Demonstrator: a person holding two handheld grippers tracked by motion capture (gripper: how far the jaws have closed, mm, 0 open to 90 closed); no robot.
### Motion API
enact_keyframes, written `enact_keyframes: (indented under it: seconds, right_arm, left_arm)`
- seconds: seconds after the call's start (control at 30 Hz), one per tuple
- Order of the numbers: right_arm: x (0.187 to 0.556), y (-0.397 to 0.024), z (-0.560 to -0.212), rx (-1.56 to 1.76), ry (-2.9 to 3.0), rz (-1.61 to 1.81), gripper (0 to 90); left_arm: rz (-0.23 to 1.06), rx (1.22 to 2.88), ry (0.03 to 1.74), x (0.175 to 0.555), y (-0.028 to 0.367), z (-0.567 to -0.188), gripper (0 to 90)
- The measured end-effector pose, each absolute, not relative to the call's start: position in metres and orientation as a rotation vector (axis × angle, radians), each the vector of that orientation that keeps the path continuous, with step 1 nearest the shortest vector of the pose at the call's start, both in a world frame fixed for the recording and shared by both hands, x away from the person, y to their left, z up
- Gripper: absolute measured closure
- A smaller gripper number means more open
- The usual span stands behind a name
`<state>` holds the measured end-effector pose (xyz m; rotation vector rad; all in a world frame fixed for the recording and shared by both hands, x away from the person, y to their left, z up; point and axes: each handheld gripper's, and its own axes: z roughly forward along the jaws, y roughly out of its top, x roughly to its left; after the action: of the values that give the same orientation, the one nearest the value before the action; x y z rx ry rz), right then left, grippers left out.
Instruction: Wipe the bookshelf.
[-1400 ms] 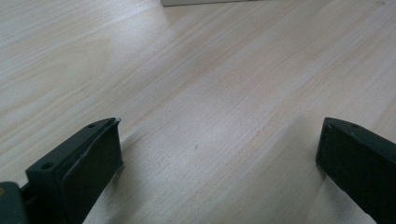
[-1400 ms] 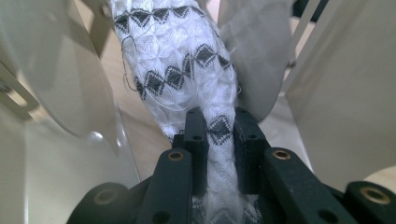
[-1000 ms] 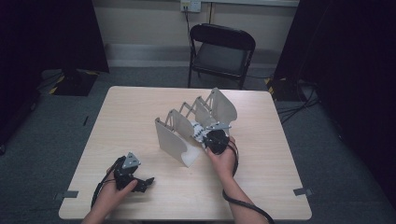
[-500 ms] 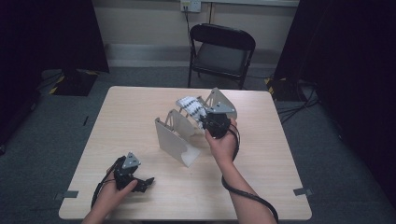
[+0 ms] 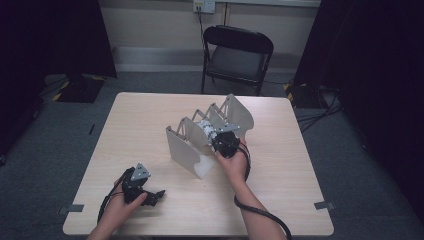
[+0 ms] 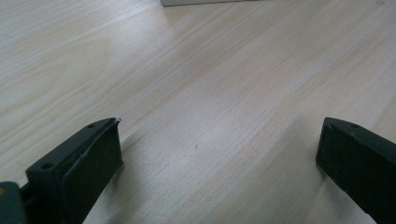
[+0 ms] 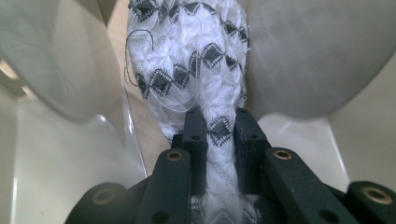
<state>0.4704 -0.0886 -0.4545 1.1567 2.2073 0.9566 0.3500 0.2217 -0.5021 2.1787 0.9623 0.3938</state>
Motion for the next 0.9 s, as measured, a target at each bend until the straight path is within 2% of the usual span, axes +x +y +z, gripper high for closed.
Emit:
enact_keyframes:
  seconds: [0.27, 0.47, 0.9]
  right_arm:
    - [0.466, -0.09, -0.476, 1.171, 2.27, 0.925, 77.2]
    - [0.46, -0.092, -0.474, 1.163, 2.288, 0.937, 77.3]
    - [0.458, -0.099, -0.391, 1.091, 2.113, 1.158, 77.4]
  left_arm:
    - [0.394, 2.178, 0.963, 0.35, 0.222, -0.502, 0.0]
    - [0.394, 2.178, 0.962, 0.35, 0.222, -0.502, 0.0]
    - [0.394, 2.178, 0.963, 0.35, 0.222, -0.502, 0.0]
